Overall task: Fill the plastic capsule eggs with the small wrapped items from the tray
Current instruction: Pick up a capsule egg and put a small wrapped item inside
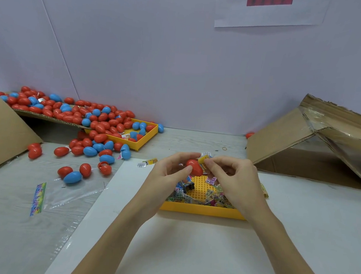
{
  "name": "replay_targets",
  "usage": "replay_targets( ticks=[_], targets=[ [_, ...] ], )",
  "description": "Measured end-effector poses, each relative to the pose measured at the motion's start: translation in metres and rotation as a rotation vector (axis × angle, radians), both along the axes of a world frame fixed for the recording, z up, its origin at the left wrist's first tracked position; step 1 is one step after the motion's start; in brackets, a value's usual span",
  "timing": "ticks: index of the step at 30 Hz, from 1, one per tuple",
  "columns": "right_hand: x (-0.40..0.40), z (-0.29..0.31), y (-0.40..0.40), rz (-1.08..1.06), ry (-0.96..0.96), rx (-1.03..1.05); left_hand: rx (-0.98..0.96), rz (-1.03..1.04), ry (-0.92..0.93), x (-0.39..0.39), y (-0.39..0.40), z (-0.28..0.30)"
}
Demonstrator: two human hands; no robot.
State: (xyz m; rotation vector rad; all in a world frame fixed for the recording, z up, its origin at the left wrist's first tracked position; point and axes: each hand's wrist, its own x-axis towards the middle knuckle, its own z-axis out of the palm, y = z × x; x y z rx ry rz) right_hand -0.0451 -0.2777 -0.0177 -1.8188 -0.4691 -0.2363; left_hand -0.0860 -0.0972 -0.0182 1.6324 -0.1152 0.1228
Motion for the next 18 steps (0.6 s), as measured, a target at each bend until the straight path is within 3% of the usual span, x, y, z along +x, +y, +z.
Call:
replay_targets(
  ticks=[8,13,18],
  targets=[
    [0.0006,-0.0004,-0.0010,0.015,0.034,0.024,-0.040,0.000,-0.028,0.0003,0.0015,0.0011],
    [-0.0026,0.0025,-0.0005,0.086,0.237,0.214,0.088,0.042,-0.125,-0.0011,0.0014,-0.0005],
    [-0.0009,0.0023,0.0003,0.063,0.318,0.261,0.207,0.065,-0.154,0.0012,-0.0007,-0.0018]
  ],
)
